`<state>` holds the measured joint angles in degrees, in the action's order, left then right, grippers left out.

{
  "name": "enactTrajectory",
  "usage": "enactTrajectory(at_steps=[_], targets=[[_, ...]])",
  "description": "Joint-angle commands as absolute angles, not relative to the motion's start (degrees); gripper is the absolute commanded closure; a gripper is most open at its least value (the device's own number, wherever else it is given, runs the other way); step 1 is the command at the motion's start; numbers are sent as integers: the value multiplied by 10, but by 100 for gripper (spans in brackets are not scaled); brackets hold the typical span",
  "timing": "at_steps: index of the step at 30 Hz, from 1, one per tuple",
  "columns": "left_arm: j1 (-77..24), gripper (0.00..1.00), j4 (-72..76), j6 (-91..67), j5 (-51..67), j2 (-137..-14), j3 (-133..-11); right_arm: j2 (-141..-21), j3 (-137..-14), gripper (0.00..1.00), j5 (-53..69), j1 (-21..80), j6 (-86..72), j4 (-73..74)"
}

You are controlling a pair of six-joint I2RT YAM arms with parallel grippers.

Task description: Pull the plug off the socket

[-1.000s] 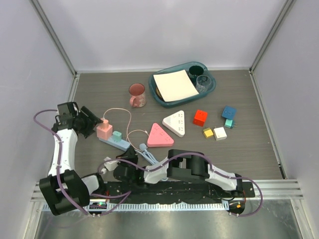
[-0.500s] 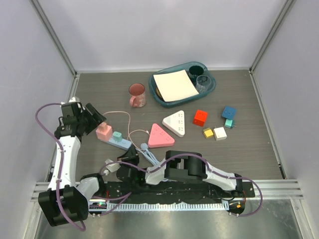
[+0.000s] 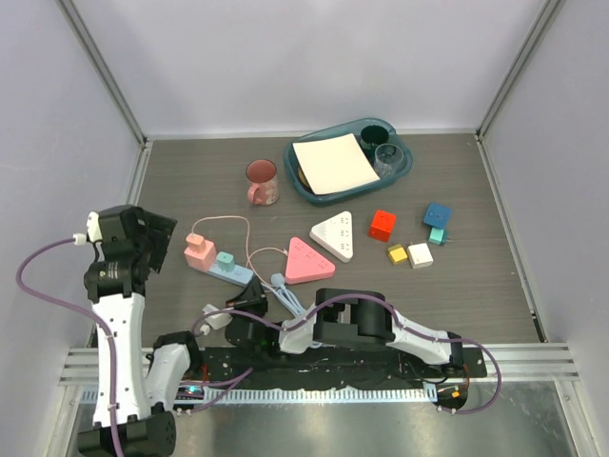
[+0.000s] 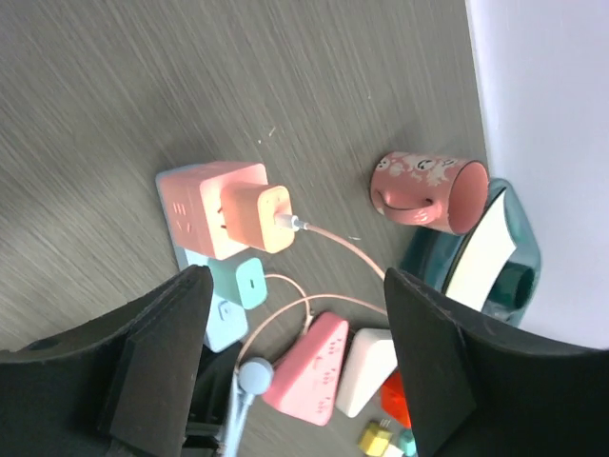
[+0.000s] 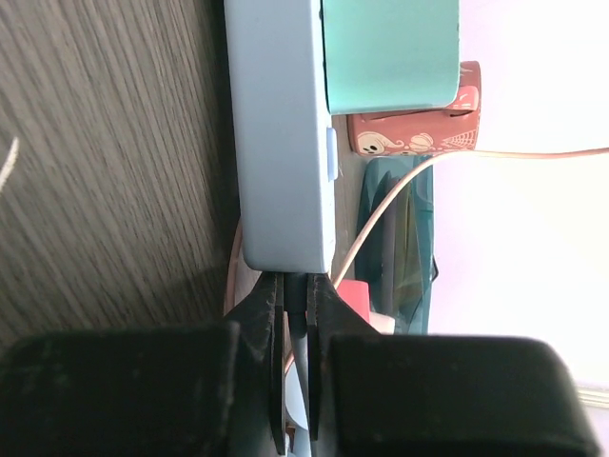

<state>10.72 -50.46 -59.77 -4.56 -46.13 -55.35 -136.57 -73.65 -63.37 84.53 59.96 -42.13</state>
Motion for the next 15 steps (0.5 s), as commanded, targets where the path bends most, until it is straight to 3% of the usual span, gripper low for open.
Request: enactTrajectory(at_steps=[1, 7, 15], targets=[[107, 21, -583, -707, -40, -505, -591, -1373, -737, 99, -675, 850, 628, -503], [108, 19, -632, -703, -2, -612, -626, -1382, -726, 99, -676, 852, 685, -561], [108, 15, -603, -736, 4, -631, -605, -1384, -718, 94, -672, 855, 731, -598]])
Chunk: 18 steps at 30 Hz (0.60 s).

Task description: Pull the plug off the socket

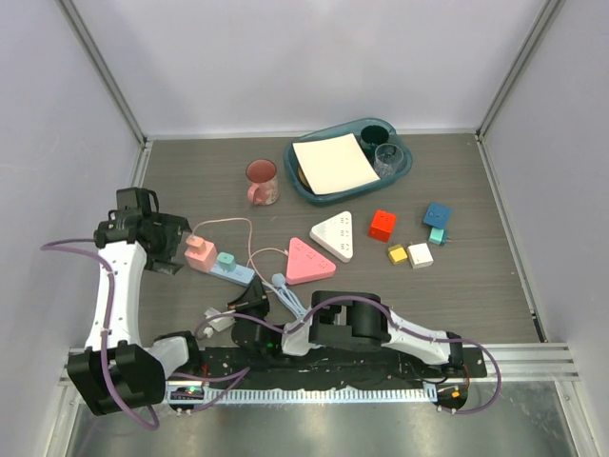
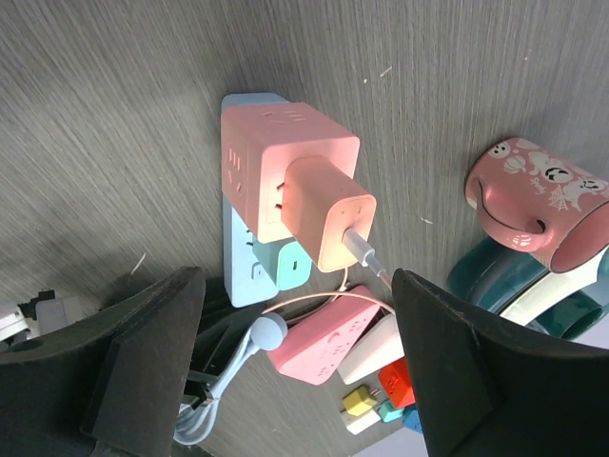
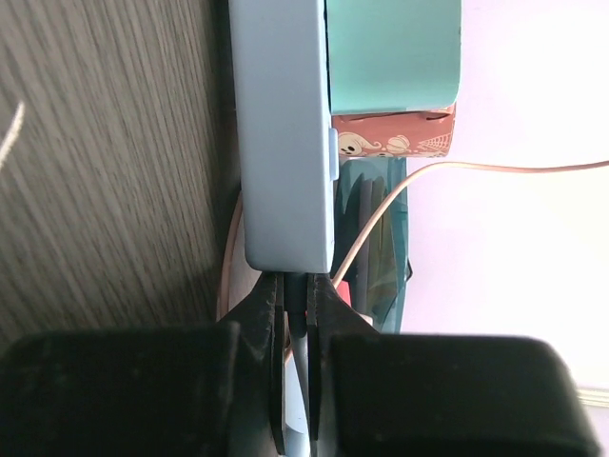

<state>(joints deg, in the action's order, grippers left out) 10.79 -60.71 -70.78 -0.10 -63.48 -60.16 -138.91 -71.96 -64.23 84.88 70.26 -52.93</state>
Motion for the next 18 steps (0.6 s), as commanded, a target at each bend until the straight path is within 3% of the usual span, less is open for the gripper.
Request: enactTrajectory(at_steps=[1, 8, 18], targets=[[108, 15, -598, -738, 4, -635, -603, -1384, -719, 94, -672, 856, 733, -599], [108, 12, -621, -720, 5, -681, -653, -1386, -717, 95, -674, 860, 746, -608], [108, 14, -640, -759, -60, -609, -679, -1383, -708, 97, -681, 860, 744, -610]])
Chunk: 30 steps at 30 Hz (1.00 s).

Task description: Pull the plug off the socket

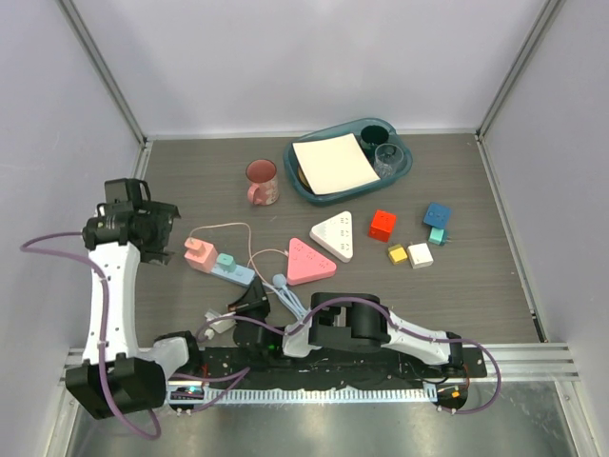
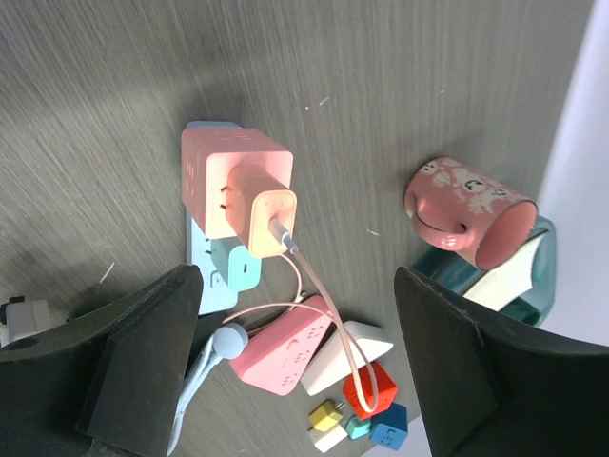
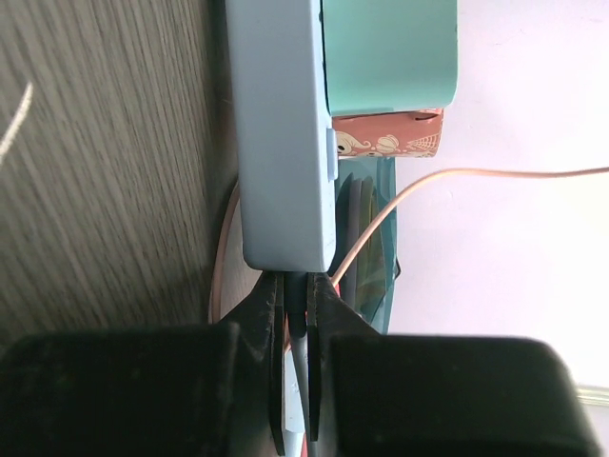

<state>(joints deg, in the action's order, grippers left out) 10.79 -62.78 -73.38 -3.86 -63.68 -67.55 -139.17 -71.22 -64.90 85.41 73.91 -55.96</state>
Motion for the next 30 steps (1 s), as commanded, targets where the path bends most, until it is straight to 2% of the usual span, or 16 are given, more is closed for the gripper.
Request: enactTrajectory(at_steps=[1, 9, 20, 23, 24, 26, 27, 30], targets=[[108, 14, -636, -760, -50, -616, -674, -1382, -707, 97, -680, 860, 744, -610], [107, 17, -626, -753, 63, -693, -645, -1389, -708, 97, -681, 862, 781, -647], [107, 20, -587, -753, 62, -719, -599, -1391, -702, 91, -679, 861, 800, -677], [107, 22, -572, -753, 62, -730, -593, -1389, -699, 83, -679, 863, 804, -687], [107, 25, -568, -748, 61, -734, -593, -1388, -696, 74, -680, 863, 808, -701], [107, 28, -565, -744, 61, -742, -595, -1381, -687, 65, -677, 865, 816, -724], [107, 31, -563, -743, 61, -743, -595, -1377, -685, 57, -675, 866, 817, -733], [107, 35, -557, -742, 58, -744, -592, -1362, -676, 45, -671, 869, 801, -726]])
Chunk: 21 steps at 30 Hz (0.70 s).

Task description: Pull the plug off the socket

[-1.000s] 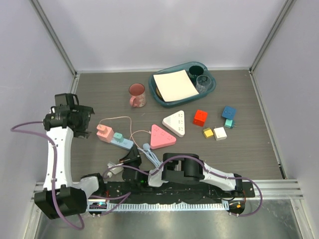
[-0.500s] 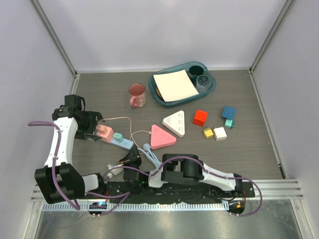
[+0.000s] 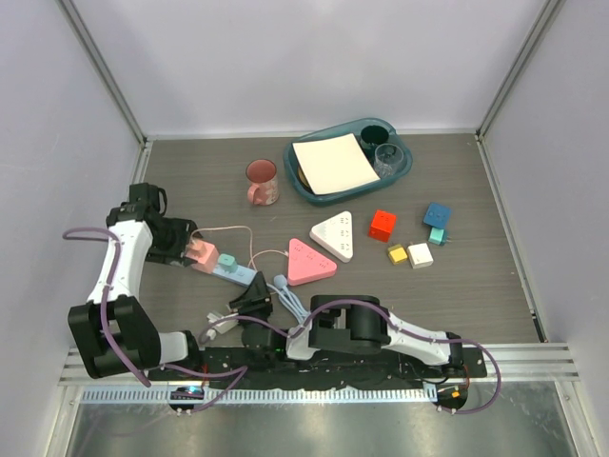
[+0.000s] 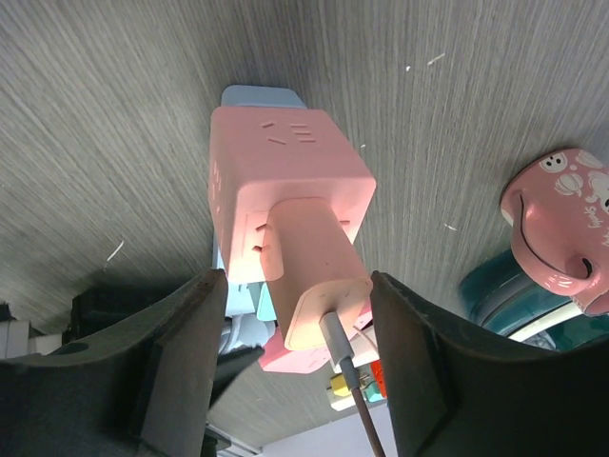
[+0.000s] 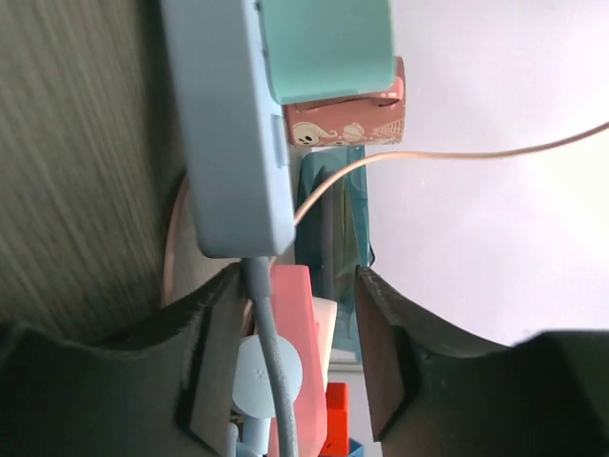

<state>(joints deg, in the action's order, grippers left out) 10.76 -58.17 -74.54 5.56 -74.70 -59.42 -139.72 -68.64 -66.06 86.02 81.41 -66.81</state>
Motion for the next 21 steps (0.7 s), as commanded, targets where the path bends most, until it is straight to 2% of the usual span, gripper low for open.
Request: enactTrajectory(at_steps=[1, 3, 11, 16, 21], targets=[[107, 36, -554, -742, 58, -744, -589, -1357, -669, 43, -668, 870, 794, -722], [107, 41, -549, -743, 59, -744, -585, -1348, -664, 40, -662, 875, 779, -717], [107, 45, -543, -738, 64, -746, -576, -1311, -617, 35, -654, 881, 716, -713], [107, 47, -541, -731, 68, -747, -577, -1225, -579, 35, -628, 881, 573, -593], [106, 58, -532, -725, 76, -745, -572, -1194, -570, 35, -600, 880, 491, -482]])
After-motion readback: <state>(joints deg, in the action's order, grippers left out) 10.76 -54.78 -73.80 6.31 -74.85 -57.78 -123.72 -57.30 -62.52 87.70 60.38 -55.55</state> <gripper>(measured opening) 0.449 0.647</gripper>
